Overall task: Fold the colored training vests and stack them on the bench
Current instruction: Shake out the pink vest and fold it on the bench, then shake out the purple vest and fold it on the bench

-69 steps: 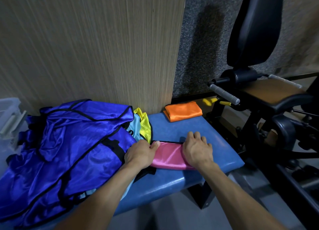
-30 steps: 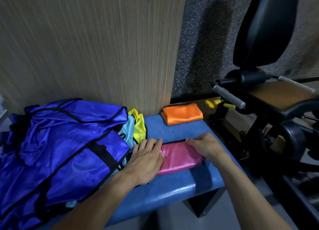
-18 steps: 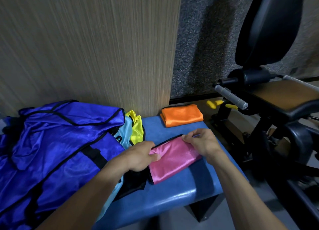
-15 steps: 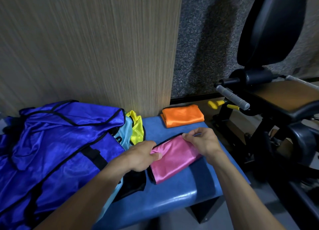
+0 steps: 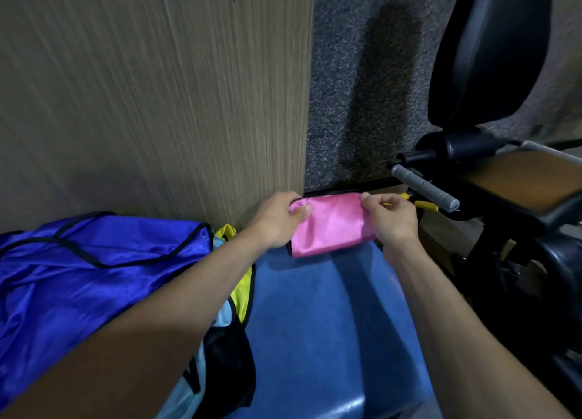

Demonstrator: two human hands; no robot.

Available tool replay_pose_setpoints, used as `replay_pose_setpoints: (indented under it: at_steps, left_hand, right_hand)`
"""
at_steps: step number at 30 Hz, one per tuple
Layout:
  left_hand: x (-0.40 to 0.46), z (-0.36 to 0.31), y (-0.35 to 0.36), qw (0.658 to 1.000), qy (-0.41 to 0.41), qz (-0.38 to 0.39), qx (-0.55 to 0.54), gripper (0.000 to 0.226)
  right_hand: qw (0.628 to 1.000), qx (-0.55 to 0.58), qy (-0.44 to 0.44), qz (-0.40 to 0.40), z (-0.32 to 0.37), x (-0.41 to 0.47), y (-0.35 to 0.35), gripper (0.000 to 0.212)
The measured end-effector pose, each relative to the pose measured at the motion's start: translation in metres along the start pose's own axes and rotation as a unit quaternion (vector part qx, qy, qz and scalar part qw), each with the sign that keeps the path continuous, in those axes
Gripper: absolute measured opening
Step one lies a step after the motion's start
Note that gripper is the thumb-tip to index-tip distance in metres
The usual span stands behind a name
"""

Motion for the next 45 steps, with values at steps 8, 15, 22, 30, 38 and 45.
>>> replay_pose_setpoints:
  at_steps: [8, 15, 22, 30, 38, 45]
  left_hand:
    - [0.019, 0.03, 0.015, 0.988, -0.043, -0.149, -0.023, 0.026]
    - [0.003, 0.033, 0.021, 0.985, -0.01, -0.15, 0.08, 0.037]
    - [-0.001, 0.016, 0.044, 0.951, 0.107, -0.008, 0.29, 0.046]
    - [-0.019, 0.023, 0.023, 0.973, 0.094, 0.016, 0.21, 0.052]
    - [-0.132, 0.023, -0.062, 0.971, 0.115, -0.013, 0.207, 0.042]
    - [-0.256, 0.056, -0.162, 0.958, 0.072, -0.185, 0.206, 0.015]
  right_hand:
    - [0.977, -0.208, -0.038, 0.001, -0.001, 0.049, 0.036, 0.017]
    - [0.967, -0.251, -0.035, -0.01, -0.012, 0.049, 0.04, 0.015]
    - [0.898, -0.413, -0.151, 0.0, 0.008, 0.035, 0.048, 0.011]
    - [0.759, -0.576, -0.281, 0.111, 0.018, -0.019, 0.063, 0.034]
    - [0.792, -0.516, -0.283, 0.163, 0.05, -0.12, 0.072, 0.035]
    - [0.799, -0.418, -0.279, 0.331, 0.054, -0.249, 0.114, 0.067]
Point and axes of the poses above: each hand's wrist, its own x-axis towards the middle knuckle, its own y-axis out of the palm, z = x × y, the point moved 7 cm from there along x, towards the middle knuckle, and after that the axes turned 1 degree about -z, right-handed, at the moved point
